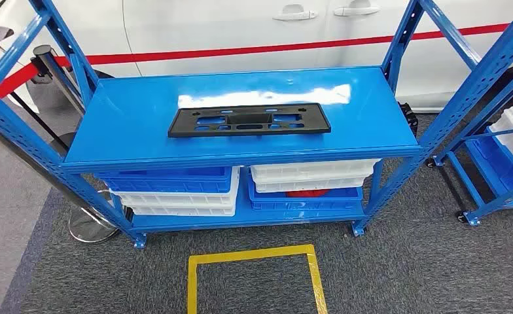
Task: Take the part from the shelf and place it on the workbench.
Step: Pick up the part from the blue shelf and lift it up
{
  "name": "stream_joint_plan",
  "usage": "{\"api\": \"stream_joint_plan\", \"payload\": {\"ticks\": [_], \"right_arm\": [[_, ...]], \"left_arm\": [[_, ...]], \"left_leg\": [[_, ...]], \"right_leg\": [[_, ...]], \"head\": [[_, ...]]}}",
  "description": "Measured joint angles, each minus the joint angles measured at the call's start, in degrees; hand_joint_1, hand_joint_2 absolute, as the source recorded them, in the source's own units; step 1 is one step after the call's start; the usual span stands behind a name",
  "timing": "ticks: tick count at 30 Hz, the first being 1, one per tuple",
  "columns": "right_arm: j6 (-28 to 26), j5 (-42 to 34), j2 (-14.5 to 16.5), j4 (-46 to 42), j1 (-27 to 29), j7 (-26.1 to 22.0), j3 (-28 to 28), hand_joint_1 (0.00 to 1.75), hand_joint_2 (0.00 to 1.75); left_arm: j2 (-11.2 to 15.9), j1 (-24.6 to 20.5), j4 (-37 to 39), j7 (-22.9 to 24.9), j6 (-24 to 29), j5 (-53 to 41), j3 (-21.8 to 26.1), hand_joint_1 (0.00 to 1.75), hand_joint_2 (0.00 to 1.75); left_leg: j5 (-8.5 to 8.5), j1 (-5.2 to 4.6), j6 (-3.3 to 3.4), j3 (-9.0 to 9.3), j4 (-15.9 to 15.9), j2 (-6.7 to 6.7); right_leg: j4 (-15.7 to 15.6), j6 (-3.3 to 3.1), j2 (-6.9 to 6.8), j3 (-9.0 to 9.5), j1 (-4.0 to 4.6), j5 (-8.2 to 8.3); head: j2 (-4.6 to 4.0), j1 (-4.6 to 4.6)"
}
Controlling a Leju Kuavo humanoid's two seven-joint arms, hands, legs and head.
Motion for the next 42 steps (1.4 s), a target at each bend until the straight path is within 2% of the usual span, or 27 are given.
{"api": "stream_joint_plan", "payload": {"ticks": [6, 10, 15, 20, 28, 39, 40, 42], "right_arm": [[0.0, 0.0, 0.0, 0.0, 0.0, 0.0, 0.0, 0.0, 0.0], [0.0, 0.0, 0.0, 0.0, 0.0, 0.0, 0.0, 0.0, 1.75], [0.1, 0.9, 0.0, 0.0, -0.2, 0.0, -0.7, 0.0, 1.75], [0.9, 6.3, 0.2, 0.1, -1.3, -0.1, -5.2, 0.0, 1.75], [2.5, 18.2, 0.6, 1.3, -3.2, 0.2, -14.1, 0.0, 1.75], [5.0, 35.4, 1.6, 3.7, -6.1, 0.7, -28.4, 0.0, 1.75], [5.3, 36.8, 1.7, 4.0, -6.3, 0.6, -29.6, 0.0, 1.31], [5.9, 39.5, 1.8, 4.4, -6.8, 0.2, -32.1, 0.0, 1.31]], "left_arm": [[0.0, 0.0, 0.0, 0.0, 0.0, 0.0, 0.0, 0.0, 0.0], [0.0, 0.0, 0.0, 0.0, 0.0, 0.0, 0.0, 0.0, 1.75], [0.0, -0.2, 0.1, -0.2, 0.0, -0.3, 0.4, 0.0, 1.75], [0.0, -1.4, 0.6, -1.4, -0.2, -2.3, 3.2, 0.0, 1.75], [0.0, -2.9, 1.9, -3.5, -0.6, -6.1, 10.0, 0.0, 1.75], [0.0, -5.0, 4.3, -5.2, -0.8, -11.2, 21.6, 0.0, 1.75], [0.0, -5.2, 4.5, -5.4, -0.8, -11.7, 22.6, 0.0, 1.31], [0.0, -5.6, 4.9, -5.7, -1.0, -12.6, 24.7, 0.0, 0.44]], "left_leg": [[0.0, 0.0, 0.0, 0.0, 0.0, 0.0], [0.0, 0.0, 0.0, 0.0, 0.0, 0.0], [0.0, 0.0, 0.0, 0.0, 0.0, 0.0], [0.0, 0.0, 0.0, 0.02, 0.0, 0.0], [0.01, 0.0, 0.0, 0.01, 0.0, 0.01], [0.01, 0.0, 0.0, 0.02, 0.0, 0.02], [0.01, 0.0, 0.0, 0.02, 0.0, 0.02], [0.01, 0.0, 0.0, 0.02, 0.0, 0.02]], "right_leg": [[0.0, 0.0, 0.0, 0.0, 0.0, 0.0], [0.0, 0.0, 0.0, 0.0, 0.0, 0.0], [0.0, 0.0, 0.0, 0.0, 0.0, 0.0], [0.0, 0.0, 0.0, 0.01, 0.0, 0.0], [0.0, 0.0, 0.01, 0.0, 0.0, 0.0], [0.0, 0.0, 0.01, 0.01, 0.0, 0.0], [0.0, 0.0, 0.02, 0.01, 0.0, 0.0], [0.0, 0.0, 0.02, 0.01, 0.0, 0.0]], "head": [[0.0, 0.0], [-0.01, 0.0], [0.0, 0.0], [0.0, 0.0], [0.0, 0.0], [0.0, 0.0], [0.0, 0.0], [0.0, 0.0]]}}
